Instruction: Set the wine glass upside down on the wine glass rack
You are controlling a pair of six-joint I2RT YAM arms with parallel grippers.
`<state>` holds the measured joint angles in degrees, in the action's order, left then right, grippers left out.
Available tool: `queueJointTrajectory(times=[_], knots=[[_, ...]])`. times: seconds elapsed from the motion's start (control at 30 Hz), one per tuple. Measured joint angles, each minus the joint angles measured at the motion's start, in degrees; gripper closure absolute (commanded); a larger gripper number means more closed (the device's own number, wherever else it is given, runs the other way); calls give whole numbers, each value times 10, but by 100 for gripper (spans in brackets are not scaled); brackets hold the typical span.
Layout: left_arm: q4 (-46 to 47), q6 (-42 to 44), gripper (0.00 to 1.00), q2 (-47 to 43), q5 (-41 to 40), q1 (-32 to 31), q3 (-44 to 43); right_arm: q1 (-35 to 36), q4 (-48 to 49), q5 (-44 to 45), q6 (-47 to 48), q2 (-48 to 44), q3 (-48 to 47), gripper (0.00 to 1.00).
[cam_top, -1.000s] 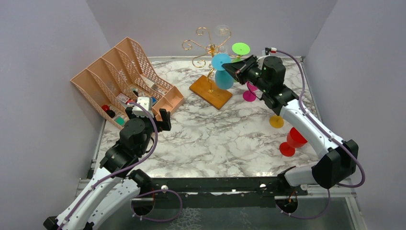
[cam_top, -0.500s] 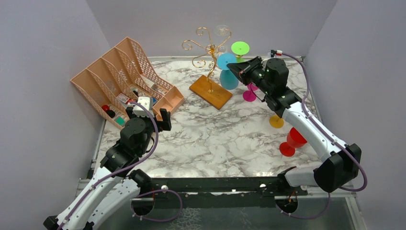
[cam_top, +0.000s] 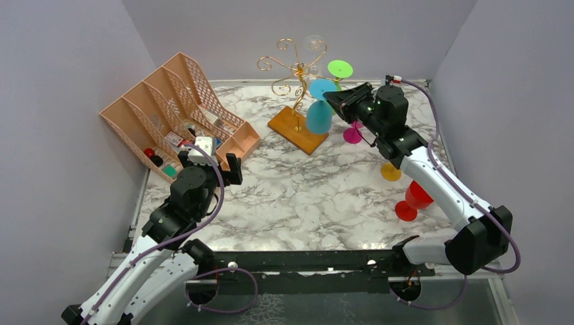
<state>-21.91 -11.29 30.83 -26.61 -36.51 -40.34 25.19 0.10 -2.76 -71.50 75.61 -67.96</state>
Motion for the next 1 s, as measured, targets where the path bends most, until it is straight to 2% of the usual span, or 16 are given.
queueJointTrajectory(times=[0.27,0.63,0.87,1.0], knots=[[0,0,1,4,0,0,0,-1,-17,21,36,-36,9,63],[0,0,1,6,0,0,0,-5,-90,121,227,-89,6,57],[0,0,1,11,0,0,0,-25,-154,165,346,-42,-59,57],[0,0,1,13,0,0,0,-49,-186,166,378,-1,-92,57]])
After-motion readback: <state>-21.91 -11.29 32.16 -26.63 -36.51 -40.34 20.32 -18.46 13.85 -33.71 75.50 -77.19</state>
